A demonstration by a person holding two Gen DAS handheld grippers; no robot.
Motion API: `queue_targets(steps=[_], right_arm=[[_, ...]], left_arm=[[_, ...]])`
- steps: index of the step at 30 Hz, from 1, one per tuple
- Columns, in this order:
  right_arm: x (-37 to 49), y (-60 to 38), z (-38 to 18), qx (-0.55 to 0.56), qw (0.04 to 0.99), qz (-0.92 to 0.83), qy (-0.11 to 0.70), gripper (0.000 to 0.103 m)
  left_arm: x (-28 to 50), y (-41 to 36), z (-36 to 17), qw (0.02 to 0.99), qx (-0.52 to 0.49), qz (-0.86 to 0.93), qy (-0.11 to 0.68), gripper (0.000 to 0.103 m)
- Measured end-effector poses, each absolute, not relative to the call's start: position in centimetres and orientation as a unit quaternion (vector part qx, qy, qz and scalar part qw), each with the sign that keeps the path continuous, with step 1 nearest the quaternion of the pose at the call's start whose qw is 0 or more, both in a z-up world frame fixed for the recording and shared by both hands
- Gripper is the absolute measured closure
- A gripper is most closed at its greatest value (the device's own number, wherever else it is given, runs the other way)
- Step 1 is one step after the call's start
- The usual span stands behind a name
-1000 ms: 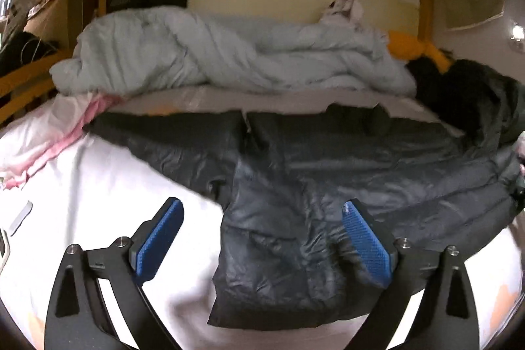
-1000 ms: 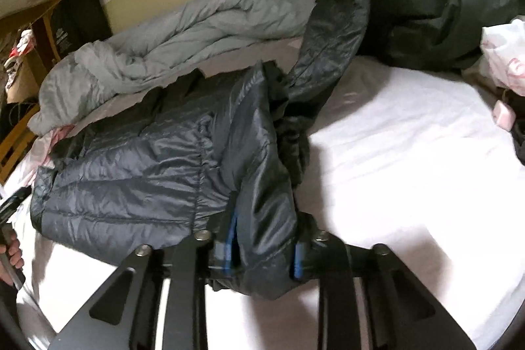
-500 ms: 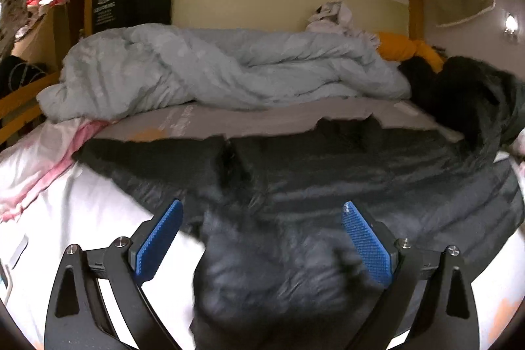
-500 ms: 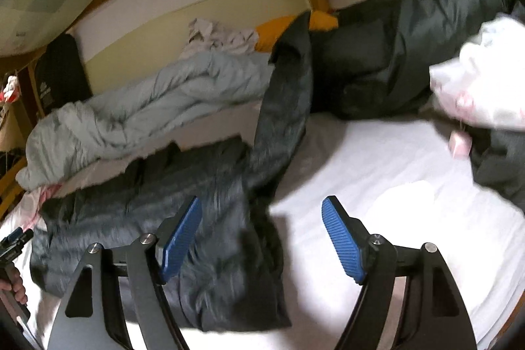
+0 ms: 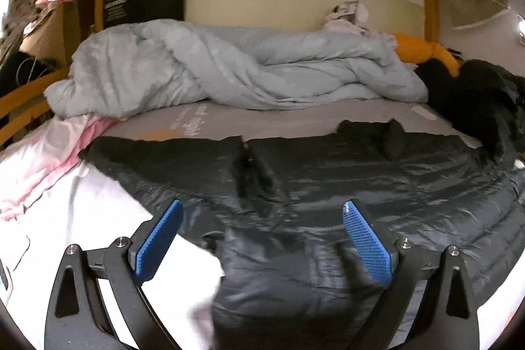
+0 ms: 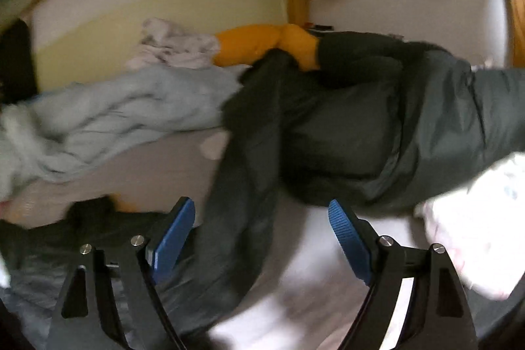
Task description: Fold large clothes
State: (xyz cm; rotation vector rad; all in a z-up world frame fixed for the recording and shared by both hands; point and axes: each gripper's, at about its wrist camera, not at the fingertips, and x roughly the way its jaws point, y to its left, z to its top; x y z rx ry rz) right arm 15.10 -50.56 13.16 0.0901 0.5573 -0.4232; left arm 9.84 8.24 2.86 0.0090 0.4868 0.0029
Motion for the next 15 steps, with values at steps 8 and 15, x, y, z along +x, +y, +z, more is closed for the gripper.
queue_targets(steps=[8, 15], right_arm=[[21.5, -51.8, 12.3, -0.042, 0.904, -0.268, 0.331, 0.058], [20.4, -49.8, 13.4, -0.04, 0.923, -0.226, 0.31, 0.099]], left_arm=[[10.5, 10.2, 2.7, 0.97, -0.034, -0.006, 0.24, 0.006], [9.2, 8.7, 3.7, 0.976, -0.01, -0.032, 0.214, 0.006]])
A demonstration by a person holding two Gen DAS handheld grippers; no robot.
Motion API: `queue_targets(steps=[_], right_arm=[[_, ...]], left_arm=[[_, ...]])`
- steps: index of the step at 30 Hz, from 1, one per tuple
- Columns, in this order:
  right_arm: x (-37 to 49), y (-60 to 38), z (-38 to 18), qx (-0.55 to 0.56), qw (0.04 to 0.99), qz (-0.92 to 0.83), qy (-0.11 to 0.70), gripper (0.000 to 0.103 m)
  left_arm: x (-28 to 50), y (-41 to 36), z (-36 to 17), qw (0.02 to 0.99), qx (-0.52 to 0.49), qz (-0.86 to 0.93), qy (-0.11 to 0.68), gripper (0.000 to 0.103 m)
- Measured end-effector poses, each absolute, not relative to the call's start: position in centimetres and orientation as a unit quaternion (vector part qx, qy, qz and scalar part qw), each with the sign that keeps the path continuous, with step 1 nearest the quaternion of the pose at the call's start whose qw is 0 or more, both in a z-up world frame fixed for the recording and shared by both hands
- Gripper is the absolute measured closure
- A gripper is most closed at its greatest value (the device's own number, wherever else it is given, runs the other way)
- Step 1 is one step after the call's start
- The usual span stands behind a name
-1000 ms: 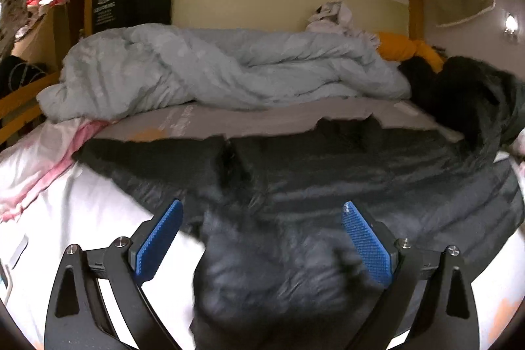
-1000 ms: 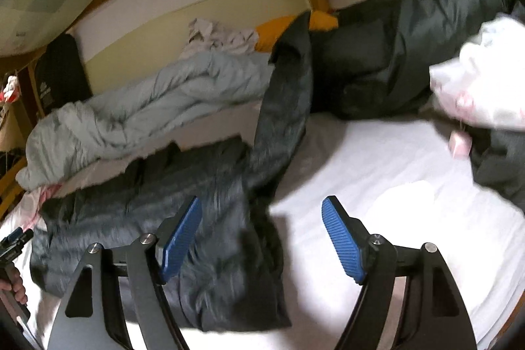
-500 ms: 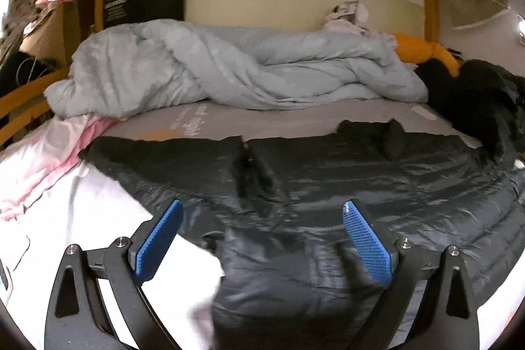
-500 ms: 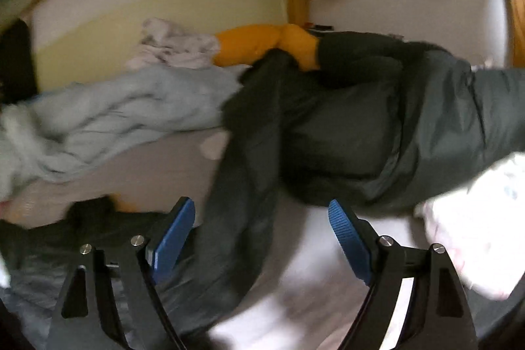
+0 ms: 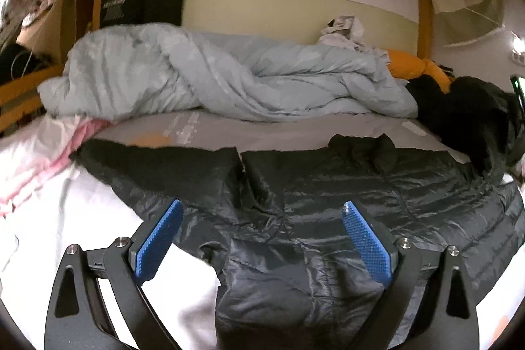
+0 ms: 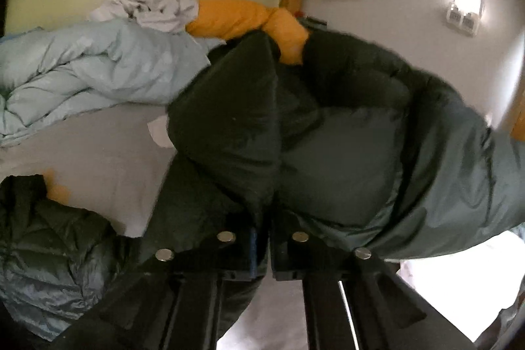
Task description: Fold large clothes
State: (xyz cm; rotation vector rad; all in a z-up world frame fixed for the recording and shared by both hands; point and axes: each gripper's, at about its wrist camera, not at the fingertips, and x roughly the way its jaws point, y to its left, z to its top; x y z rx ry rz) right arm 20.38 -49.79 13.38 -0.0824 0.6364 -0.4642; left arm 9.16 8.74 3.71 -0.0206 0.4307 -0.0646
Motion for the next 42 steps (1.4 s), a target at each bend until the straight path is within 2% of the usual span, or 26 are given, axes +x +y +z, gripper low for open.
queue_targets(steps=[11, 19, 24, 28, 29, 31, 33, 35, 40, 42], right_arm=[[15.7, -34.0, 18.9, -0.12, 0.964, -0.066, 0.229, 0.099], [14.8, -24.3, 20.6, -0.088, 0.972, 0.049, 0.212, 0.1], [15.1, -25.2, 16.8, -0.09, 0.965, -0.006, 0.246, 0.099], [15.2, -27.2, 10.9, -0.164, 0.933, -0.059, 0.313, 0.099], [14.9, -27.7, 9.5, -0.181, 0.925, -0.069, 0.327, 0.098], [14.4, -28.7, 6.7, -0.198, 0.906, -0.079, 0.365, 0.085], [13.7, -29.7, 4.7, -0.191, 0.896, -0.08, 0.393, 0.065], [12.5, -30.3, 4.0, -0.181, 0.897, -0.069, 0.399, 0.052], [9.7, -28.9, 4.7, -0.156, 0.908, -0.018, 0.389, 0.045], [9.4, -28.1, 5.7, -0.132, 0.915, 0.009, 0.382, 0.039]], left_arm=[[7.2, 6.6, 4.7, 0.979, 0.002, -0.074, 0.189, 0.006], [6.5, 5.5, 4.3, 0.977, 0.011, -0.089, 0.196, 0.006], [6.6, 5.2, 4.0, 0.974, 0.014, -0.094, 0.205, 0.006], [7.0, 5.2, 3.8, 0.972, 0.018, -0.09, 0.214, 0.006], [7.1, 5.3, 3.8, 0.972, 0.017, -0.089, 0.216, 0.006], [7.2, 5.3, 3.8, 0.971, 0.013, -0.09, 0.22, 0.006], [7.3, 5.3, 3.7, 0.971, 0.012, -0.09, 0.22, 0.006], [7.3, 5.2, 3.7, 0.971, 0.014, -0.092, 0.221, 0.006], [7.3, 4.8, 3.3, 0.97, 0.026, -0.089, 0.223, 0.006], [7.4, 4.8, 3.2, 0.97, 0.027, -0.088, 0.226, 0.006]])
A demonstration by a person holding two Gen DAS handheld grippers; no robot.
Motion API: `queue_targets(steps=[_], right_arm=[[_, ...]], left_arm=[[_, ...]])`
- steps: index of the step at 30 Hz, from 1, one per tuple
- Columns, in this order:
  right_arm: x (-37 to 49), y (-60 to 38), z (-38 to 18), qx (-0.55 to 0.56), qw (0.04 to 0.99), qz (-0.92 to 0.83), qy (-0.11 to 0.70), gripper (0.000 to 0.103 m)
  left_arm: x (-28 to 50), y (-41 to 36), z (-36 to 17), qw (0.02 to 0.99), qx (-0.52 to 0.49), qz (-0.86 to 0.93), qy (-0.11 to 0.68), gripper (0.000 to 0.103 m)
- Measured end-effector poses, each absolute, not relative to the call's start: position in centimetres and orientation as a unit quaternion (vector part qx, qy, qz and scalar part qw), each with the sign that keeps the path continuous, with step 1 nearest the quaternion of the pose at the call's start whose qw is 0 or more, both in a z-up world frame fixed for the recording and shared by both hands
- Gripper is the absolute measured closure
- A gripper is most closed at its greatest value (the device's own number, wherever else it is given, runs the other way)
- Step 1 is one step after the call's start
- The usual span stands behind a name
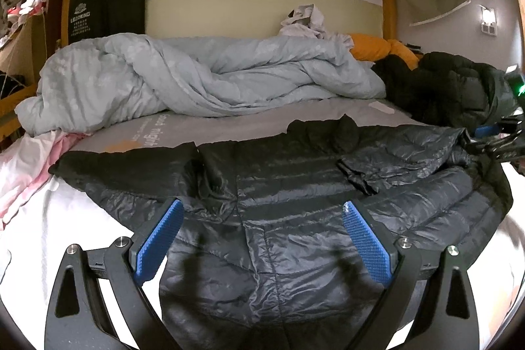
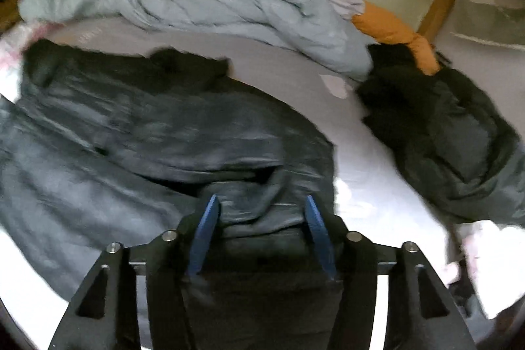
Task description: Fold large clothes
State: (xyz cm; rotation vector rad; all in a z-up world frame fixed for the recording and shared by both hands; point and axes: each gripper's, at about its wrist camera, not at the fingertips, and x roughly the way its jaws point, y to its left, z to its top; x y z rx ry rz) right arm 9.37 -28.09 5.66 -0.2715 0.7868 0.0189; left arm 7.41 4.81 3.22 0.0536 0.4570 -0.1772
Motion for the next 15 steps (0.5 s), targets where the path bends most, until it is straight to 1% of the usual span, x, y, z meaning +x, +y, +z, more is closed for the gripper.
queue_targets(steps=[4, 6, 7, 9, 10, 15], right_arm=[[9.4, -24.9, 7.6, -0.1, 0.924, 0.06, 0.364, 0.036], [10.2, -23.0, 8.0, -0.086, 0.924, 0.088, 0.363, 0.032], [10.8, -21.9, 7.9, -0.081, 0.921, 0.098, 0.368, 0.031], [12.7, -19.8, 7.1, -0.072, 0.91, 0.113, 0.393, 0.031], [14.1, -18.6, 6.2, -0.065, 0.899, 0.118, 0.417, 0.031], [20.1, -15.5, 0.7, -0.018, 0.846, 0.108, 0.521, 0.031]], left_arm=[[7.7, 5.0, 3.1, 0.969, 0.025, -0.079, 0.233, 0.006], [7.9, 5.3, 3.0, 0.968, 0.024, -0.074, 0.237, 0.006], [8.0, 5.5, 3.0, 0.968, 0.023, -0.072, 0.24, 0.006], [8.3, 5.9, 2.9, 0.967, 0.022, -0.067, 0.246, 0.006], [8.4, 6.1, 2.8, 0.966, 0.022, -0.065, 0.25, 0.006], [9.1, 7.1, 2.3, 0.961, 0.019, -0.057, 0.271, 0.006]])
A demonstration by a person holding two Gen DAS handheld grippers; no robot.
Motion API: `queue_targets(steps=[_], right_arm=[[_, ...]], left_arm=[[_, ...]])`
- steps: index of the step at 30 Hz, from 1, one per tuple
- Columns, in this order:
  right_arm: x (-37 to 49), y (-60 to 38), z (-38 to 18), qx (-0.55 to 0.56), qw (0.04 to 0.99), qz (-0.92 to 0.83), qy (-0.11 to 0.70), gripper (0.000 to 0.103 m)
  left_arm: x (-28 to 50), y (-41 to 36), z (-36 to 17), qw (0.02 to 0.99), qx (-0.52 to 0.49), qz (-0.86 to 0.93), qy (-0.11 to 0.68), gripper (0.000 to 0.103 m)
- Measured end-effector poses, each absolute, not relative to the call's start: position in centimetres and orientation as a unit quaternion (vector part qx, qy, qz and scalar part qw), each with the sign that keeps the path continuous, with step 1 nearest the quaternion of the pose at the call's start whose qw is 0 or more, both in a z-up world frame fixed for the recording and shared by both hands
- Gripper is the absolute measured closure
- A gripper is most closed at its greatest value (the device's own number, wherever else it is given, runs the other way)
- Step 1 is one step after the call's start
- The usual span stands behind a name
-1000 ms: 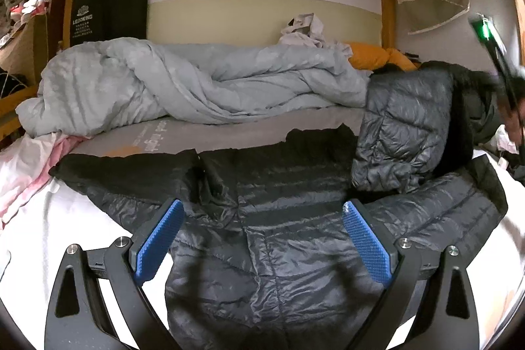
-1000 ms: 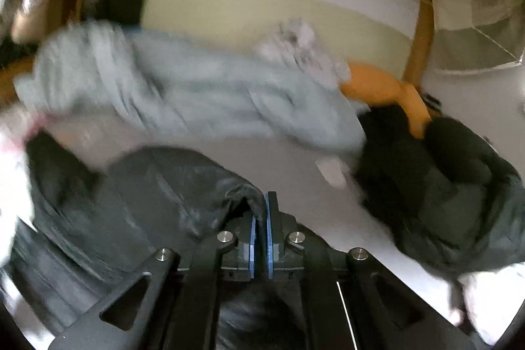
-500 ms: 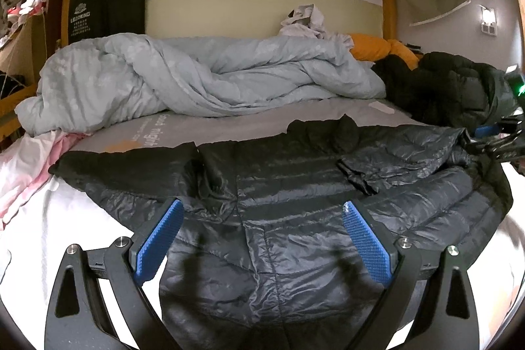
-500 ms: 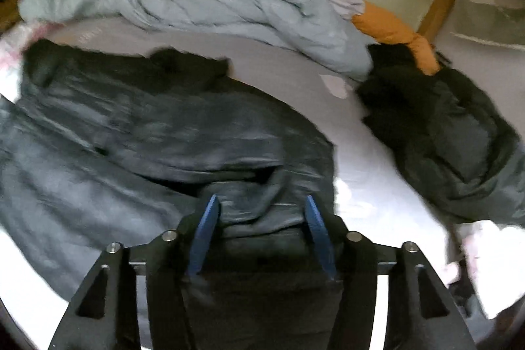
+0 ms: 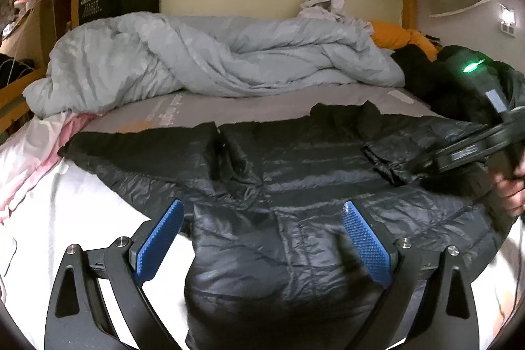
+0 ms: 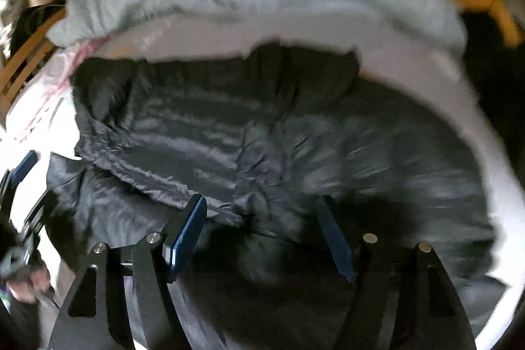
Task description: Fold large clothes
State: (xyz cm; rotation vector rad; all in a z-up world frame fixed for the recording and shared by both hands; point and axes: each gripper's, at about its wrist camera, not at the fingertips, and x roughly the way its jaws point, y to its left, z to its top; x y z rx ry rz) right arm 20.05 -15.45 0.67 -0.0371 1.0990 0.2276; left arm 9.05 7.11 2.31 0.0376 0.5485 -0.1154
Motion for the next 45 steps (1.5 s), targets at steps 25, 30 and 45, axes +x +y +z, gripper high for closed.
queue_targets(steps=[25, 30, 45], right_arm=[[22.9, -4.0, 2.8, 0.096, 0.849, 0.248, 0.458, 0.067], [20.8, -6.8, 4.7, 0.056, 0.88, 0.226, 0.413, 0.039], [16.0, -29.3, 1.0, 0.015, 0.865, -0.049, 0.499, 0.075]], left_arm=[[10.2, 8.4, 2.2, 0.956, 0.013, -0.041, 0.292, 0.006], [10.3, 8.7, 2.2, 0.956, 0.013, -0.039, 0.291, 0.006], [11.4, 9.3, 1.2, 0.948, -0.006, -0.042, 0.316, 0.009]])
